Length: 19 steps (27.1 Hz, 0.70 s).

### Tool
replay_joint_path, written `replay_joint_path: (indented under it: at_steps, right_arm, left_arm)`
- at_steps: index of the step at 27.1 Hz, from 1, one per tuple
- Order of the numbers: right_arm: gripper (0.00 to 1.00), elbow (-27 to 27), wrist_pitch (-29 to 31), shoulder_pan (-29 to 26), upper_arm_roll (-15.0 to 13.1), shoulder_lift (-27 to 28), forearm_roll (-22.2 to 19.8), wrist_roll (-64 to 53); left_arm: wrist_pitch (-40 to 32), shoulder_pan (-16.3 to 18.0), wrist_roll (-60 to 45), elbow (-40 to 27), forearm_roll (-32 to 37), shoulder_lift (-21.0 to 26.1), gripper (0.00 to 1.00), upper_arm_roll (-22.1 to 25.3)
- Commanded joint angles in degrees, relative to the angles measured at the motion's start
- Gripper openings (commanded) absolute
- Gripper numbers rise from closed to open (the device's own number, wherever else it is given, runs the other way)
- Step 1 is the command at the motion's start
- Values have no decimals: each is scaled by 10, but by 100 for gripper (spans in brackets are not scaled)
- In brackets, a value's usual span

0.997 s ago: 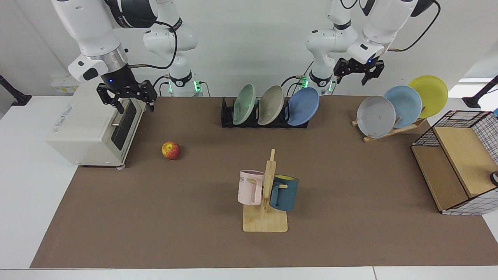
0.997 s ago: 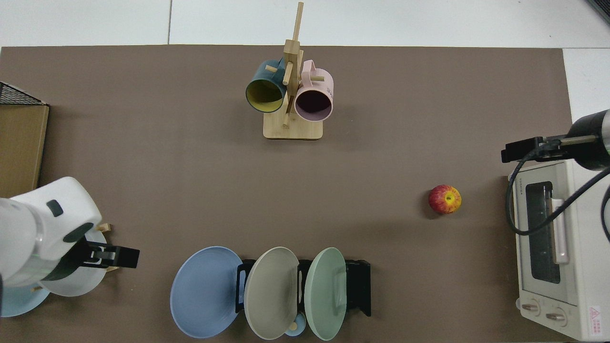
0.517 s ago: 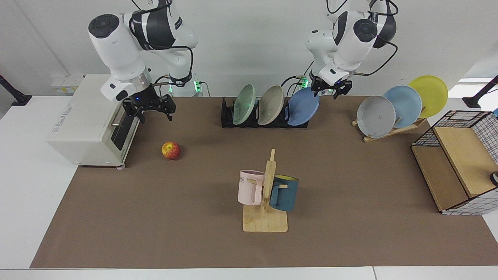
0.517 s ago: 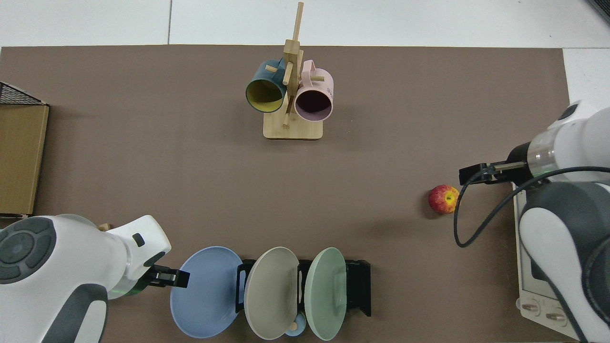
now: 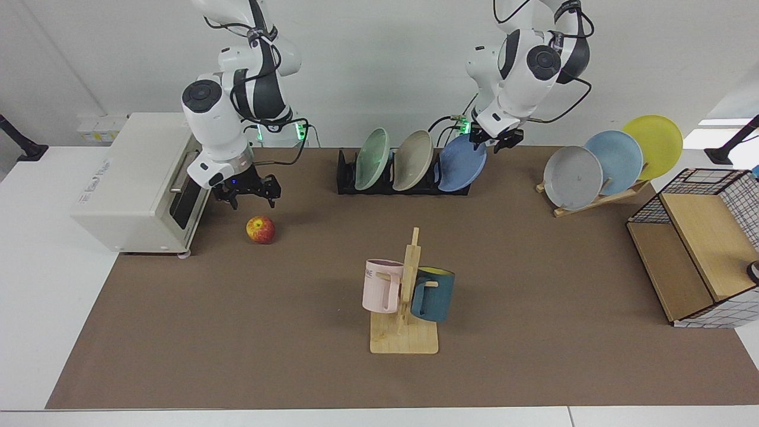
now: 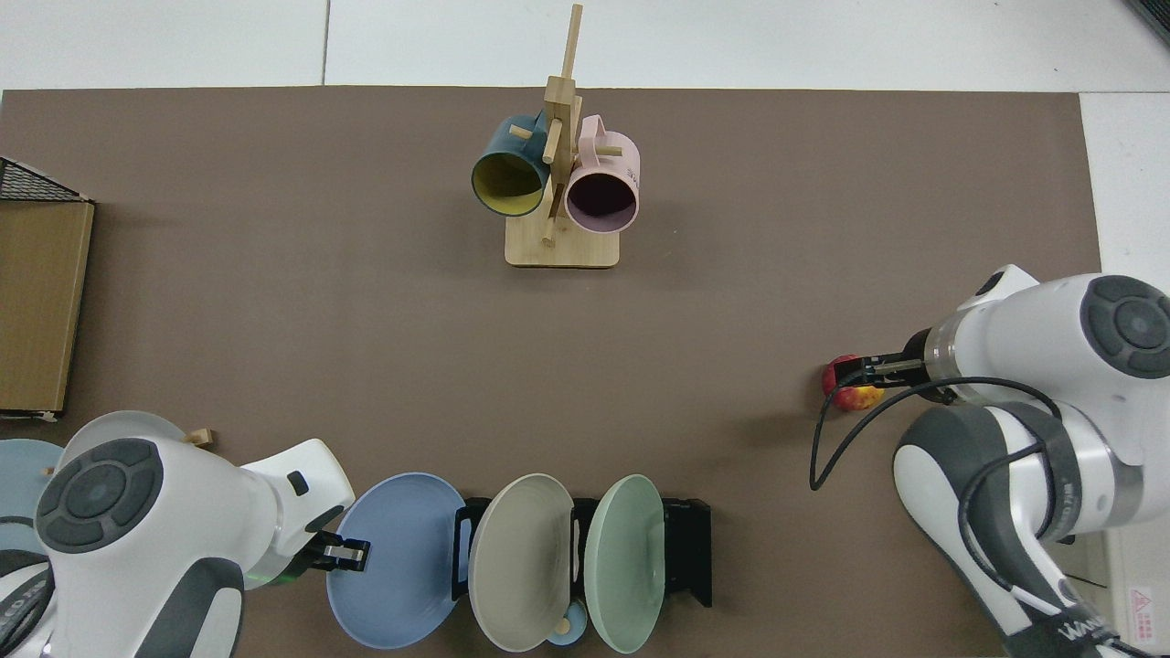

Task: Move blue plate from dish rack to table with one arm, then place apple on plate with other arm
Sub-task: 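Grasp the blue plate rim with the left gripper while the right gripper reaches the apple, then lift the blue plate out of the rack with the left gripper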

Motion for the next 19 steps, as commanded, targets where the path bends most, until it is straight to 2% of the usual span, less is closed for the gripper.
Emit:
replay_joint_path:
  at_steps: [1, 6, 12, 16, 17, 19]
  right_arm:
    - [100, -39, 44, -5, 1, 0, -15, 16]
    - [100, -48, 81, -7, 1, 23, -15, 18]
    - [100, -50, 111, -16, 1, 52, -15, 18]
    - [100, -49, 131, -22, 1, 71, -15, 14]
    - [100, -49, 135, -22, 2, 76, -15, 15]
    - [100, -49, 145, -22, 1, 87, -15, 15]
  left_arm:
    - [17, 1, 9, -23, -12, -21, 23, -2]
    - [16, 0, 9, -23, -12, -19, 16, -4]
    - [14, 6, -1, -16, -5, -21, 9, -52]
    - [5, 8, -12, -5, 1, -25, 4, -62]
    - [2, 8, -16, 0, 13, -25, 0, -62]
    - [-6, 7, -23, 11, 46, -26, 0, -63]
